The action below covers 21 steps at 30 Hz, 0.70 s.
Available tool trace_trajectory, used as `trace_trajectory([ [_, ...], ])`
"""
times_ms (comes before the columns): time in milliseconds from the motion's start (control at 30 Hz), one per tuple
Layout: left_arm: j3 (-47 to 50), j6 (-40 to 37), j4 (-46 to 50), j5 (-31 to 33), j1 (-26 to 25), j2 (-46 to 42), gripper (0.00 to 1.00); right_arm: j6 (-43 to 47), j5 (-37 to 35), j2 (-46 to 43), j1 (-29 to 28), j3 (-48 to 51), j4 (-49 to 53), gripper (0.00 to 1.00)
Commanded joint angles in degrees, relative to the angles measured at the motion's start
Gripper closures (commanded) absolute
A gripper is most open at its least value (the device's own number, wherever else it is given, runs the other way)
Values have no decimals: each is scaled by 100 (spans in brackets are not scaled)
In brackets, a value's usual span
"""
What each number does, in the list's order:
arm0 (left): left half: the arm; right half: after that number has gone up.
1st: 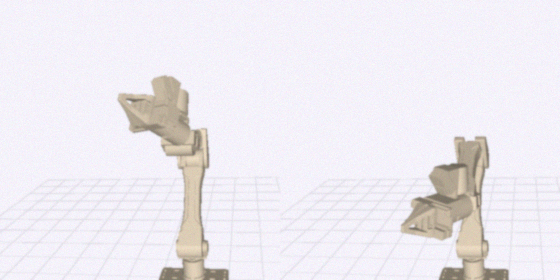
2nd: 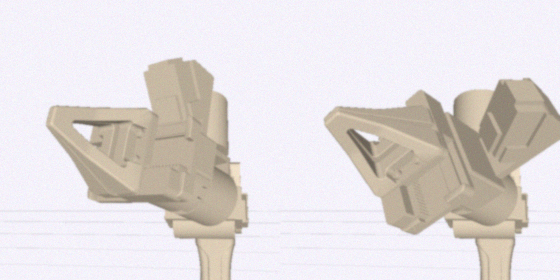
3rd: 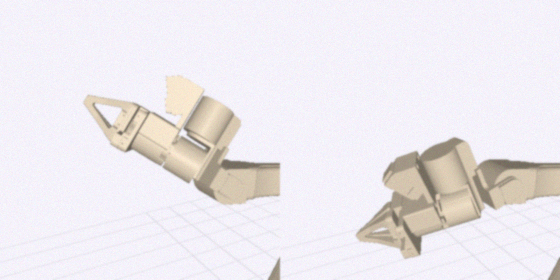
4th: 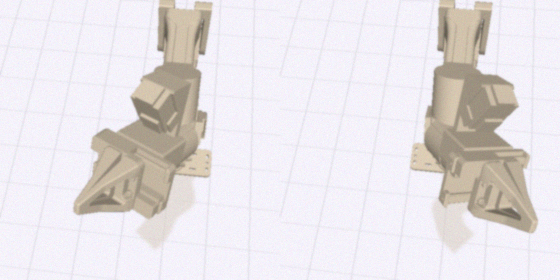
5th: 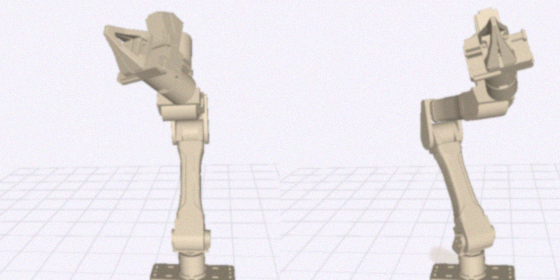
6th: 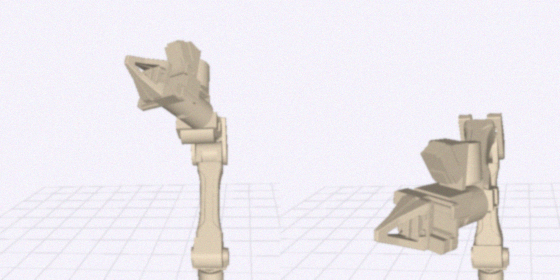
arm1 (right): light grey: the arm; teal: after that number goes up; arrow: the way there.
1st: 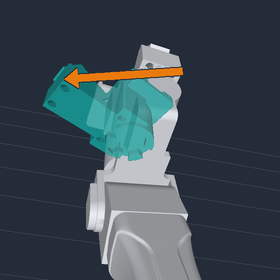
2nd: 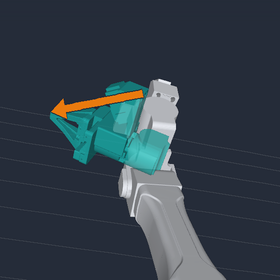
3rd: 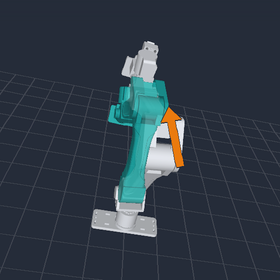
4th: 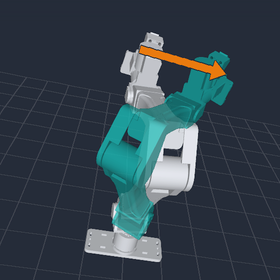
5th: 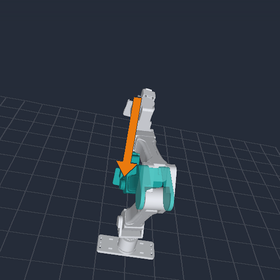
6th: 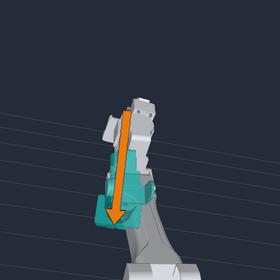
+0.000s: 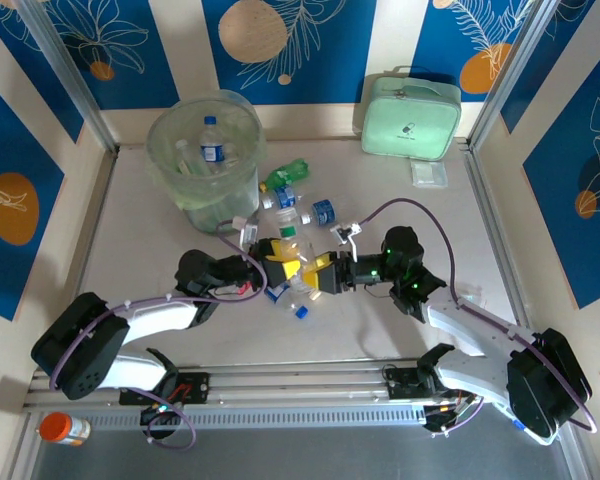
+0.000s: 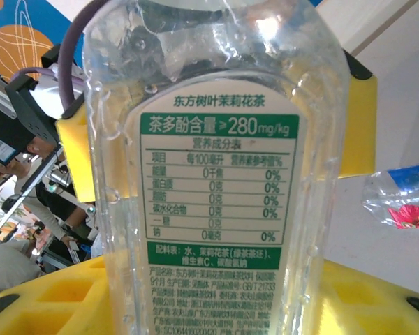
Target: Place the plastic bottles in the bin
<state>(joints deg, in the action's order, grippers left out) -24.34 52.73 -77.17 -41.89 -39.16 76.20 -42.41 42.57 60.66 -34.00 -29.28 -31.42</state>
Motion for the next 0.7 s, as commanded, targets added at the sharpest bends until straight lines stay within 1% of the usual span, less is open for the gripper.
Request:
trace_trajectory([
  [0,-227,44,-307,-206,-91,5,29,314,-215,35,-114,-221,409,56],
  [67,-255,50,-217,-210,-91,-7,30,347,-257,50,-116,-219,457,56],
  [133,-247,-9,-113,-164,-87,-58,36,356,-258,58,-124,-219,465,56],
  [267,-247,-276,402,-53,-92,-327,46,417,-345,55,-125,-225,545,55],
  [333,-260,-457,788,25,-92,-539,48,452,-402,27,-130,-226,592,50],
  [400,-268,-638,1171,143,-87,-741,48,530,-540,-63,-133,-220,696,39],
  [433,-281,-735,1396,235,-83,-862,48,585,-673,-147,-133,-195,776,33],
  [500,-360,-932,1996,495,-42,-1122,48,728,-1088,-375,-141,-126,979,24],
  [567,-505,-1205,2839,936,27,-1465,48,930,-1600,-634,-166,-75,1281,19],
  [600,-629,-1401,3434,1227,47,-1685,48,1033,-1948,-820,-204,-25,1415,19],
  [667,-1019,-1838,4677,1905,68,-2072,52,1296,-2788,-1161,-360,44,1739,19],
])
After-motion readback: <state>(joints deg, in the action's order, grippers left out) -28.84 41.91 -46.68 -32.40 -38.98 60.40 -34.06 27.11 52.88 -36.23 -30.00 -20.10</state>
